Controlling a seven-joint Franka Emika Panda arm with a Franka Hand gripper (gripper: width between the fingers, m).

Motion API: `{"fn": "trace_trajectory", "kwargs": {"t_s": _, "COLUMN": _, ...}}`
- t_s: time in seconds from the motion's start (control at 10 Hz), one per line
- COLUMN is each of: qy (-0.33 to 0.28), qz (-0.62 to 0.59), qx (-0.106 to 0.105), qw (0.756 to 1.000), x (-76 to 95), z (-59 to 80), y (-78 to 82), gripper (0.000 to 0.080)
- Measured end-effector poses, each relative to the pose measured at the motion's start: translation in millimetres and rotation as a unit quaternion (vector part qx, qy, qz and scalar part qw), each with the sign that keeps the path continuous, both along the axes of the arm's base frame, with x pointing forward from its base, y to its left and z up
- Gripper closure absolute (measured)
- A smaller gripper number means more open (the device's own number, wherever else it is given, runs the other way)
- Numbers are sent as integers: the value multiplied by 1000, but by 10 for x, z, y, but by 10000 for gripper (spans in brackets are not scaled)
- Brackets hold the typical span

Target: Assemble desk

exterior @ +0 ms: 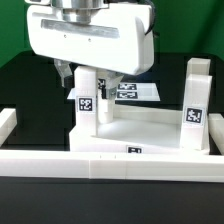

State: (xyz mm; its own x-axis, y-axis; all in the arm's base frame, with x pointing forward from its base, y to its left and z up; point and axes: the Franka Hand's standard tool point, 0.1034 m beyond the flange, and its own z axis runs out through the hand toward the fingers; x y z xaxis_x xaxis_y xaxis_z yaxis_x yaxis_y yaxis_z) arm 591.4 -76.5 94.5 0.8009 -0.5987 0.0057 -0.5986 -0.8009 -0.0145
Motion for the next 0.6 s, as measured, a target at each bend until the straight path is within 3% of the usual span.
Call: {"fn": "trace_trajectory", "kwargs": {"t_s": 0.6, "qy": 4, "qz": 206, "qx": -12, "qw": 978, "x": -8, "z": -2, "y": -15, "gripper": 151}}
